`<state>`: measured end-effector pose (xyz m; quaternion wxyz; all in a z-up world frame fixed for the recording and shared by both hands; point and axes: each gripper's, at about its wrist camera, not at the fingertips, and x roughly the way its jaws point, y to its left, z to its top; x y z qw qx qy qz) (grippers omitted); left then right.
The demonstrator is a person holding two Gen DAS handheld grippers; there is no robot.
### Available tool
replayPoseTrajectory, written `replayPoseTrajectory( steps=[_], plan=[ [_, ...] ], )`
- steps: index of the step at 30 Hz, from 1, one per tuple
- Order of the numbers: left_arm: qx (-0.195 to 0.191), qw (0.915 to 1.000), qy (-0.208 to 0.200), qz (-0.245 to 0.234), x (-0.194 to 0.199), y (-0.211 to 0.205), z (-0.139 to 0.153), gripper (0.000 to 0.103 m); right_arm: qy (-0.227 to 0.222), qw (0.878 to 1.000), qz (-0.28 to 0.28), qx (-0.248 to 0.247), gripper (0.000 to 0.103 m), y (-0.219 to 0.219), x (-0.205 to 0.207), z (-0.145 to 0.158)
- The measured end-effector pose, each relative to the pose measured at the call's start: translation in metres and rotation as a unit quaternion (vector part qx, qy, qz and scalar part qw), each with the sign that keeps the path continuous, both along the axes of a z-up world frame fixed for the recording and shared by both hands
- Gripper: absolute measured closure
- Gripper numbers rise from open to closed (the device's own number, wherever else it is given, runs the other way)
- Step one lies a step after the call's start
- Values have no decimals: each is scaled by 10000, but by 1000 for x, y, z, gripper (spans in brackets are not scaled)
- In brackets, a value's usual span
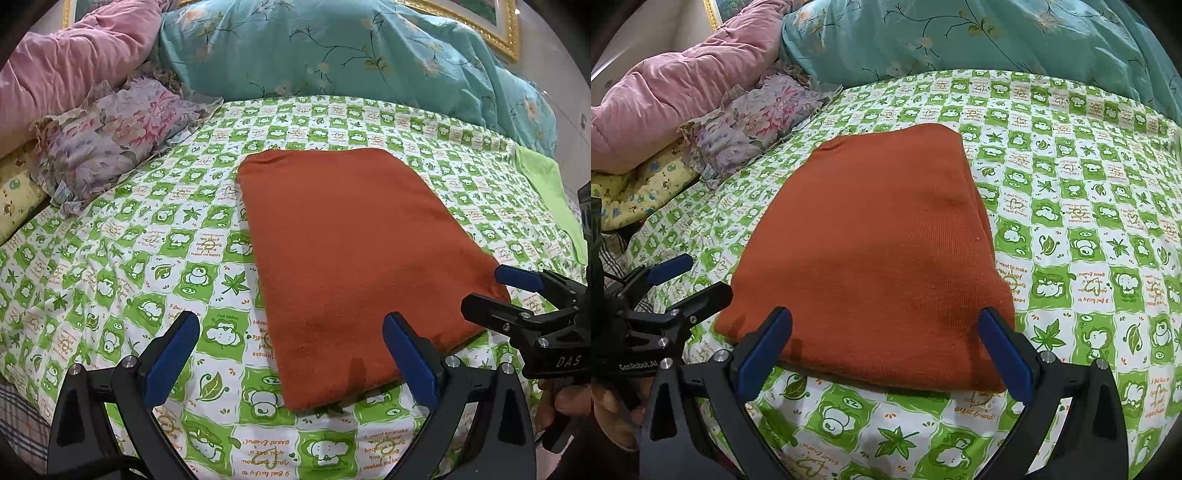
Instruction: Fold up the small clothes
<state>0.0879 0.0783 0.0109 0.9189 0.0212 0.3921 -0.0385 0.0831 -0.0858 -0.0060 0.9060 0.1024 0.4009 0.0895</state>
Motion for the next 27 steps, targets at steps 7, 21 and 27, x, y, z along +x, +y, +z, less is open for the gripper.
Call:
replayPoseTrajectory(
  steps=[7,21,27],
  plan=[
    [4,10000,-8,-17,0,0,0,3,1,10000,-12,3,3,0,0,0],
    [26,10000,-20,-27,0,0,0,3,-13,10000,-8,26,3,1,-1,2],
    [28,10000,-23,-36,0,0,1,3,-11,10000,-14,25,3,0,-1,2]
  ],
)
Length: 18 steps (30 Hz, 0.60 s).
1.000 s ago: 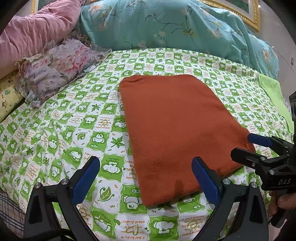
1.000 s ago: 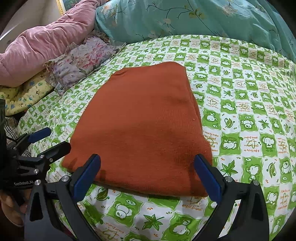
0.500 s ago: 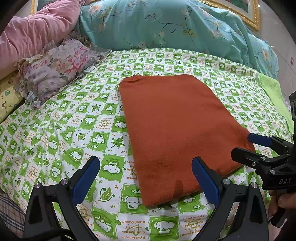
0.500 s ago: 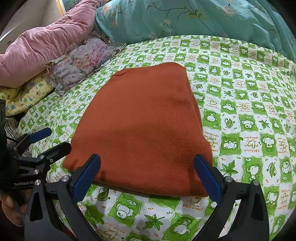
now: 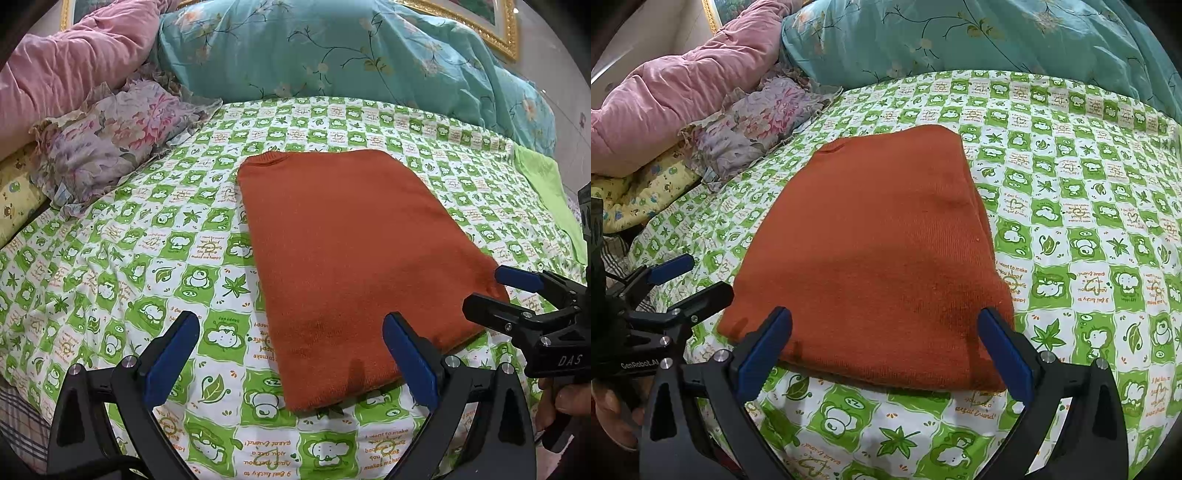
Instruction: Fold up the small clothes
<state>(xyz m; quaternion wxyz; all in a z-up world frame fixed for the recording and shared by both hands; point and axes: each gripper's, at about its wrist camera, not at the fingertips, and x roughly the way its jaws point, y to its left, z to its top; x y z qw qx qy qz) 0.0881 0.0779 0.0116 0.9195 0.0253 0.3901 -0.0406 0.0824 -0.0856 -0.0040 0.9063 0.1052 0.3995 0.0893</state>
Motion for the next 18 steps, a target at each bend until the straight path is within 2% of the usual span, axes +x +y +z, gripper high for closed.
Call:
replayPoseTrajectory(
  steps=[18],
  plan=[
    [15,10000,-12,-56,-1,-2,3,3,-3,10000,-5,17,3,3,-1,5]
  ],
)
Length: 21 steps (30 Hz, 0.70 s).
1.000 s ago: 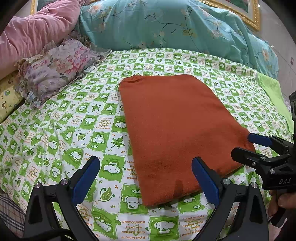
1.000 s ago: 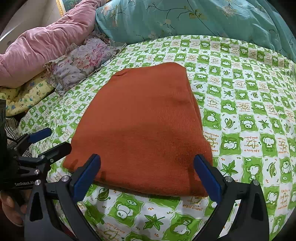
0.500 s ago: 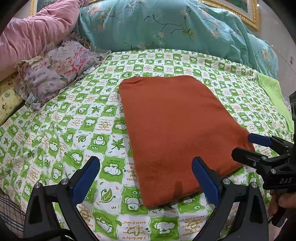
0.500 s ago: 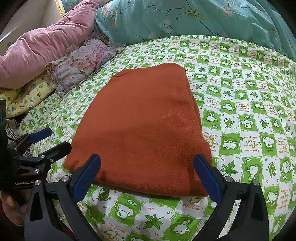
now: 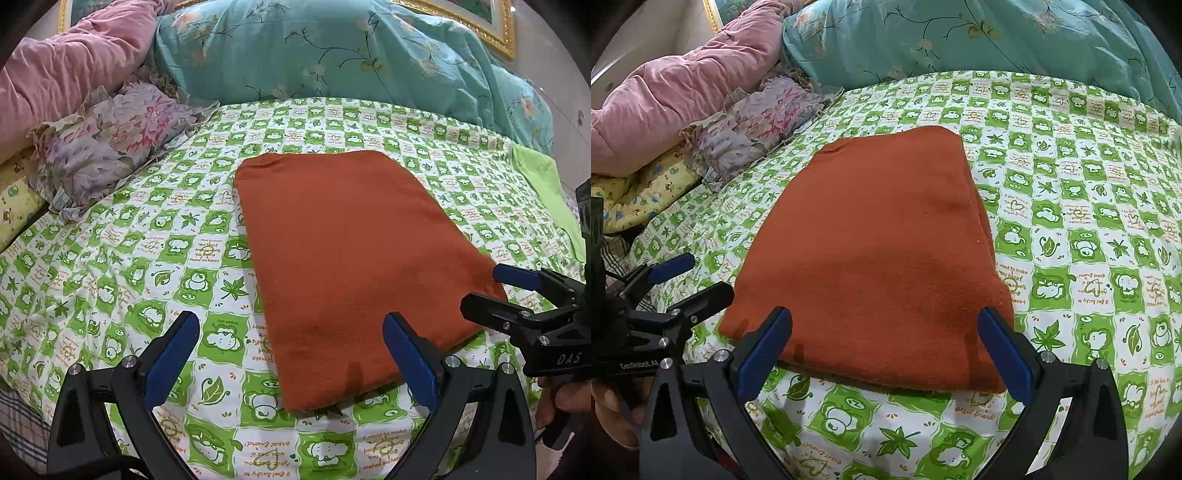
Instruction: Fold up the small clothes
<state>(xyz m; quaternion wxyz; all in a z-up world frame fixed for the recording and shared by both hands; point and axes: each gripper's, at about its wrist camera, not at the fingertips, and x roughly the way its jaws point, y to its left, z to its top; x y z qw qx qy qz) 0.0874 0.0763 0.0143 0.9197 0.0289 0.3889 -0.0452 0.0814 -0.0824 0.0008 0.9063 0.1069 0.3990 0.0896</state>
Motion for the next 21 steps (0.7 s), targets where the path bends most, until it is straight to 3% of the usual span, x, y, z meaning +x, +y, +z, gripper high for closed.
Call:
replayPoseTrajectory(
  steps=[21],
  plan=[
    [-56,10000,-10,-48,6,0,2,3,-12,10000,0,37,3,-4,3,1]
  ],
)
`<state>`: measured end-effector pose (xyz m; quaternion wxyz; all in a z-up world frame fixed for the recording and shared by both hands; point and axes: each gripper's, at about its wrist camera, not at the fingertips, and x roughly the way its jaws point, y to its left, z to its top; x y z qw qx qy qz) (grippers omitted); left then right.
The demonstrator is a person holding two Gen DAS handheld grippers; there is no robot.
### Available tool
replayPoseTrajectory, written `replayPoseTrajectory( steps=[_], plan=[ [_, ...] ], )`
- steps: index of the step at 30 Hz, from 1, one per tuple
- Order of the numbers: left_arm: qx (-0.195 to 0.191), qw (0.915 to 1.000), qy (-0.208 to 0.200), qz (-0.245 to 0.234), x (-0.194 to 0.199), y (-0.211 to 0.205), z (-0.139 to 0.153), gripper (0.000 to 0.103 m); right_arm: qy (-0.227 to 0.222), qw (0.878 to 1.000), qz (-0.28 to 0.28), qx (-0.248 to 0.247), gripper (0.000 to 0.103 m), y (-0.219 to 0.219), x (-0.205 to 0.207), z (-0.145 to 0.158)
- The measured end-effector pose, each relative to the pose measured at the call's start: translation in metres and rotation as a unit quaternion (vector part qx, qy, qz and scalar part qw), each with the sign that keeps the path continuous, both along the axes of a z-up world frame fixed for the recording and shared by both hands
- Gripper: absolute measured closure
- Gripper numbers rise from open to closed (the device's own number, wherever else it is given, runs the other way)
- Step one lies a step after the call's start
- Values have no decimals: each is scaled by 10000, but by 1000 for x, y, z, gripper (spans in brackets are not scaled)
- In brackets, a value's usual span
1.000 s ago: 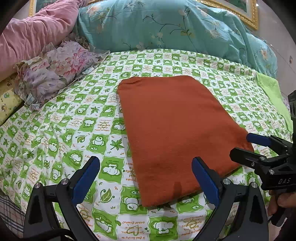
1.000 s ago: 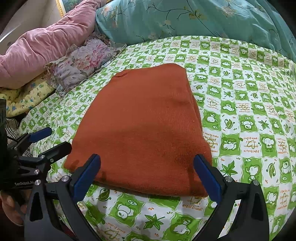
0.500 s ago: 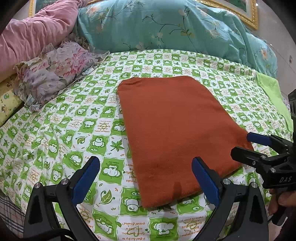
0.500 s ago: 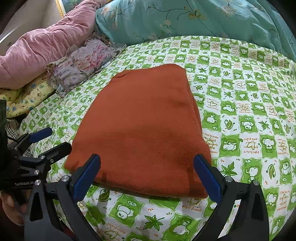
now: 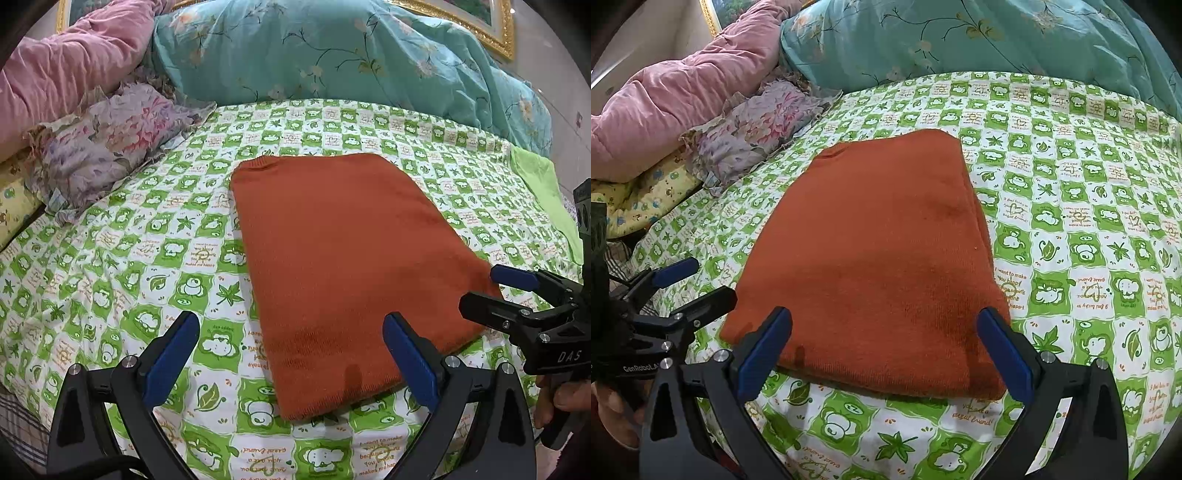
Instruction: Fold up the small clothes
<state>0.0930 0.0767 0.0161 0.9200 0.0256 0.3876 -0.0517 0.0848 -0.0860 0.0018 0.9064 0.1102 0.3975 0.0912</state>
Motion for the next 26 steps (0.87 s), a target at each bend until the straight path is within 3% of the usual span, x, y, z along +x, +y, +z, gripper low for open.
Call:
replayPoseTrajectory(
  steps=[26],
  plan=[
    [-17,9997,-36,228,3,11,5,3,-59,9999,-110,77,3,-3,0,7]
  ],
)
